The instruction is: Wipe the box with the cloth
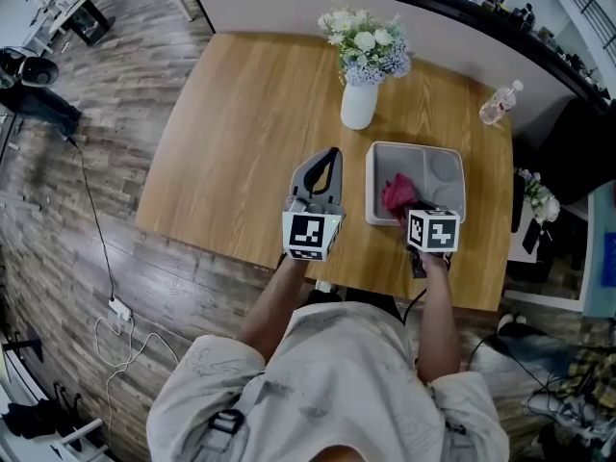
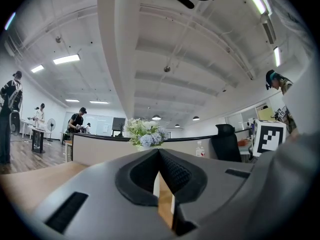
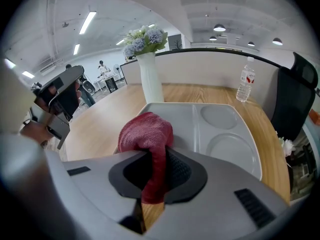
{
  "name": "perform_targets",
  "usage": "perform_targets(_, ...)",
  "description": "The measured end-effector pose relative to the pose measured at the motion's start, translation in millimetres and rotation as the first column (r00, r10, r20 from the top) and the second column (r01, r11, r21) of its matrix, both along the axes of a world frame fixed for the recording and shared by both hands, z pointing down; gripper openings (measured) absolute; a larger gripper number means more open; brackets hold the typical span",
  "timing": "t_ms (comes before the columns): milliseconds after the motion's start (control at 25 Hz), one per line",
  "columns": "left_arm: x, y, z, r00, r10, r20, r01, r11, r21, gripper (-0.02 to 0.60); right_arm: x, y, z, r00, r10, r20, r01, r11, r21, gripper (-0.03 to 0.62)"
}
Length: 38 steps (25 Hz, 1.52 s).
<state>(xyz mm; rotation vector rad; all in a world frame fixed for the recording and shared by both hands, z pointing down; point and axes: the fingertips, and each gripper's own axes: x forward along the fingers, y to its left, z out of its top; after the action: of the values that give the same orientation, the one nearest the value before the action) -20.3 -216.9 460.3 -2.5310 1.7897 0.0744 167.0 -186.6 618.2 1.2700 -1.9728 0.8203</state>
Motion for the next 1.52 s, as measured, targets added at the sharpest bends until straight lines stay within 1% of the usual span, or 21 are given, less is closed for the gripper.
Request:
perform_targets(240, 21.4, -5.4, 1.3, 0.999, 0.039, 0.008, -0.039, 0.999, -0.007, 0.011, 21.6, -2.0, 1.3, 1.000, 0.030, 0.003, -0.029, 1.000, -0.004, 0.063)
perform_targets(400, 33.6, -6.6, 2.6, 0.998, 0.065, 0.015, -0.065, 0.998, -0.016, 0.010, 35.7, -5.6, -1.3, 0.999, 0.038, -0.021, -0.038, 0.999, 0.003, 0.063)
perform_targets(680, 50.4, -13.1, 2.6, 0.995, 0.094, 0.024, -0.093, 0.995, -0.017, 0.011, 54.4, -7.3, -8.6, 0.998, 0.064, 0.000, -0.064, 0.998, 0.014, 0.063)
perform_targets(880, 60.4, -18.0, 6.8, 0.993, 0.114, 0.028, -0.113, 0.993, -0.031, 0.011, 91.1, -8.5, -4.0, 0.990, 0.134, -0.046, -0.133, 0.991, 0.022, 0.063)
perform_targets(1000, 68.7, -22.0, 9.6, 0.991, 0.129, 0.025, -0.128, 0.991, -0.037, 0.011, 107.3, -11.0, -3.3, 0.982, 0.186, -0.039, -0.185, 0.983, 0.021, 0.063)
perform_targets(1200, 87.4, -27.1, 12.4, 0.985, 0.168, 0.029, -0.166, 0.985, -0.043, 0.010, 133.9, -12.5, -2.3, 0.971, 0.218, -0.095, -0.216, 0.976, 0.034, 0.064)
perform_targets(1280, 91.7, -28.7, 13.6, 0.984, 0.175, 0.029, -0.174, 0.984, -0.046, 0.011, 142.9, -11.5, -2.6, 0.967, 0.237, -0.093, -0.235, 0.971, 0.034, 0.063)
perform_targets(1400, 97.1, -30.7, 12.8, 0.982, 0.188, 0.026, -0.187, 0.981, -0.045, 0.011, 148.9, -11.1, -5.8, 0.963, 0.261, -0.064, -0.259, 0.965, 0.035, 0.064)
perform_targets(1520, 101.5, -32.5, 12.6, 0.980, 0.199, 0.023, -0.198, 0.979, -0.046, 0.010, 166.0, -11.5, -10.2, 0.945, 0.315, -0.085, -0.310, 0.948, 0.068, 0.064)
